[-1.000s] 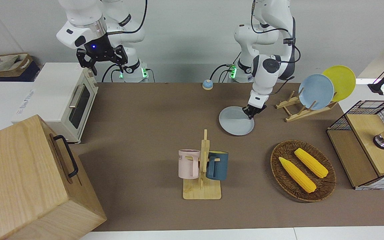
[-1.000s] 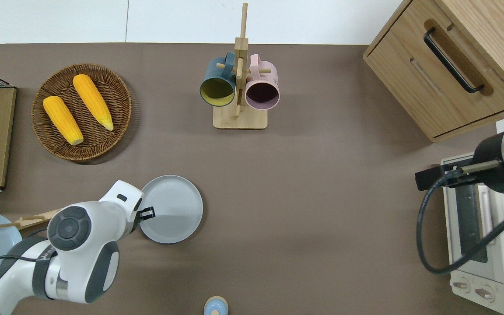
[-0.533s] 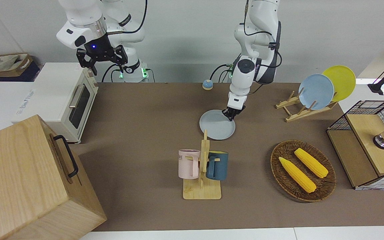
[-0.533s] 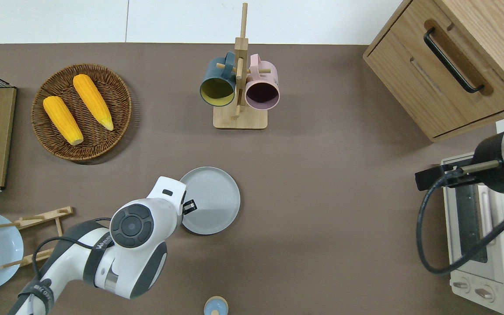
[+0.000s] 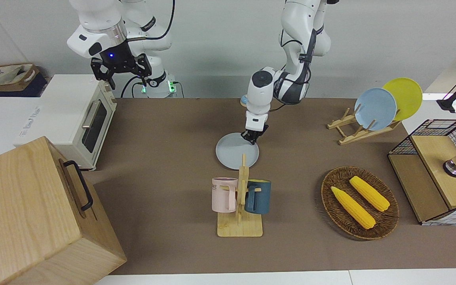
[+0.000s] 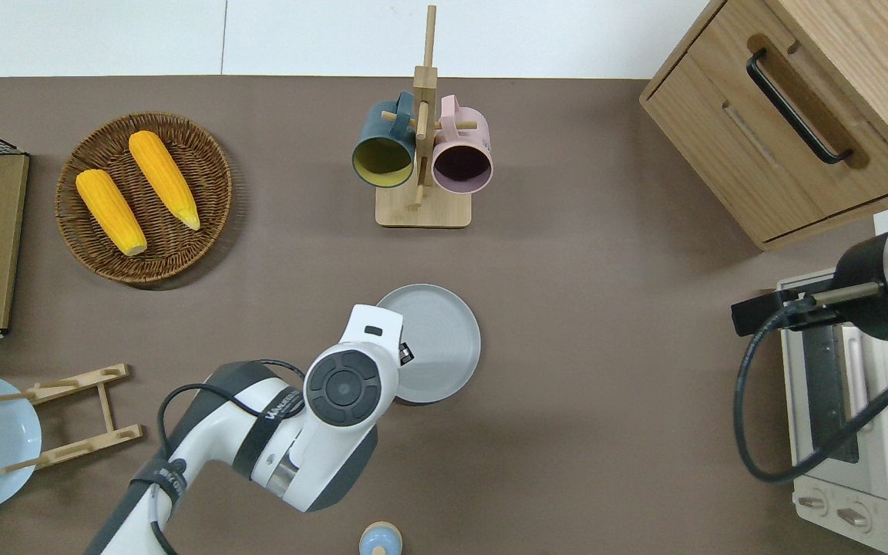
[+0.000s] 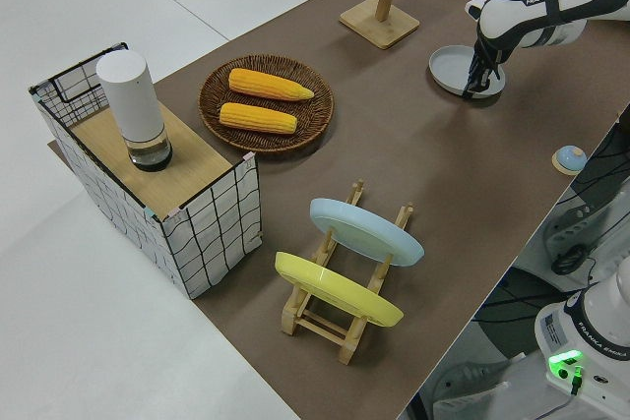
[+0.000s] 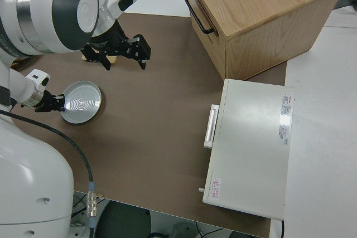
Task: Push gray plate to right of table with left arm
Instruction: 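Push the gray plate across the table toward the right arm with the left gripper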
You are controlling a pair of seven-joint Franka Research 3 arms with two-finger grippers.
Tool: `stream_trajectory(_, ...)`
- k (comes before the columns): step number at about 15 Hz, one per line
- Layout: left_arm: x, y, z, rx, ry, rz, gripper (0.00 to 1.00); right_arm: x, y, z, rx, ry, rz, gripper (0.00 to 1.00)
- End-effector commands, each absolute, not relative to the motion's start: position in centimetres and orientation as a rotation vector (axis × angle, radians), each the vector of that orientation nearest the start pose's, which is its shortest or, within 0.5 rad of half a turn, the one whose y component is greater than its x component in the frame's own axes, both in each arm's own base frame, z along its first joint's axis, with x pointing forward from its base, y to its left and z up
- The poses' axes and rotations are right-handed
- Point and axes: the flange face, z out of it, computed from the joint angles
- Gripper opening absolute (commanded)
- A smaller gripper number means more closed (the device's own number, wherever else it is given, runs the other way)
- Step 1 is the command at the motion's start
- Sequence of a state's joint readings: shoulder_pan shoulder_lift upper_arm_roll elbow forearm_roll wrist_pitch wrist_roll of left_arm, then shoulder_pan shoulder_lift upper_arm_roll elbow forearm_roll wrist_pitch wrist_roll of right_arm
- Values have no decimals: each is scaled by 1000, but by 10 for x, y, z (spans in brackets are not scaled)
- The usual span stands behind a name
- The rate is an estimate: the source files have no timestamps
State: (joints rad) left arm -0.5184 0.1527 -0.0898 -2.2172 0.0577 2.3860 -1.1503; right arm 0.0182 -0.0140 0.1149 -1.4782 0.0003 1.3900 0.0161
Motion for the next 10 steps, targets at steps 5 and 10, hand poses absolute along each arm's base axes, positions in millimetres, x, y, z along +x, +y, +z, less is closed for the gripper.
stream_trajectory(5, 451, -393, 310, -2984, -830, 11, 0, 524, 70, 664, -3137, -160, 123, 983)
stream_trajectory(10, 455, -408, 332, -2989, -872, -4, 0, 524, 70, 664, -3137, -160, 123, 983)
